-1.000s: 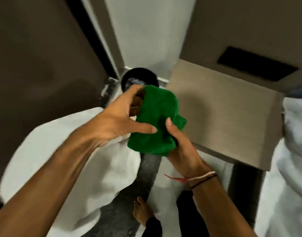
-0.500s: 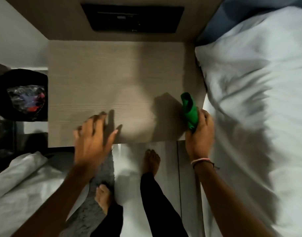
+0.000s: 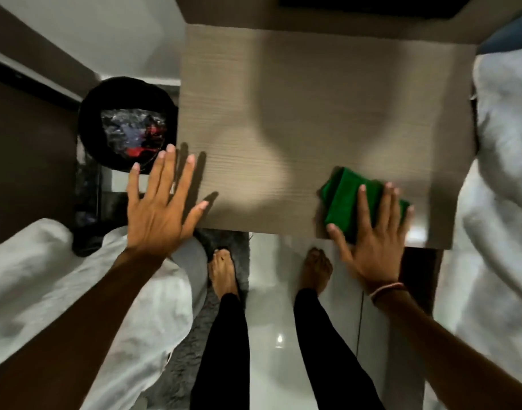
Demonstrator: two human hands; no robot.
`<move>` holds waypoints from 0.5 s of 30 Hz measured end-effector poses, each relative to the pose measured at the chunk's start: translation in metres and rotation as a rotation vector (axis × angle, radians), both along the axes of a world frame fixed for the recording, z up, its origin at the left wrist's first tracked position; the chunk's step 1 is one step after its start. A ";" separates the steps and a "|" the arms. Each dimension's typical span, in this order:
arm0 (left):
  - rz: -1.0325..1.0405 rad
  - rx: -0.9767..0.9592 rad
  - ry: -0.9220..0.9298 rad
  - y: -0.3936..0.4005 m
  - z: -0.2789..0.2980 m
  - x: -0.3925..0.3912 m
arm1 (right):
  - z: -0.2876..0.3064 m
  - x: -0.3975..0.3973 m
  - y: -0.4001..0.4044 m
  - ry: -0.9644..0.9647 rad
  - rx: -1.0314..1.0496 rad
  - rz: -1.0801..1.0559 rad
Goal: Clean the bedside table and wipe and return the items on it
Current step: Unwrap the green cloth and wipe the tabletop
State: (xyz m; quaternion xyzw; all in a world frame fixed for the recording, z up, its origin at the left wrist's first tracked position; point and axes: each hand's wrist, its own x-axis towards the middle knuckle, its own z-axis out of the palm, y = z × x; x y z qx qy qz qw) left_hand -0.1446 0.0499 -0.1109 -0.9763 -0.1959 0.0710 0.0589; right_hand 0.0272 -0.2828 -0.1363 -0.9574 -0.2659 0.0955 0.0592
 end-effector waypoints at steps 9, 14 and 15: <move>0.187 -0.057 -0.111 0.078 -0.001 -0.057 | -0.011 -0.112 0.265 0.004 0.038 0.210; 0.057 -0.082 -0.101 0.082 -0.003 -0.028 | -0.016 -0.074 0.282 -0.045 0.017 0.205; 0.023 -0.100 -0.100 0.075 -0.003 -0.013 | -0.018 -0.064 0.267 -0.060 0.015 0.196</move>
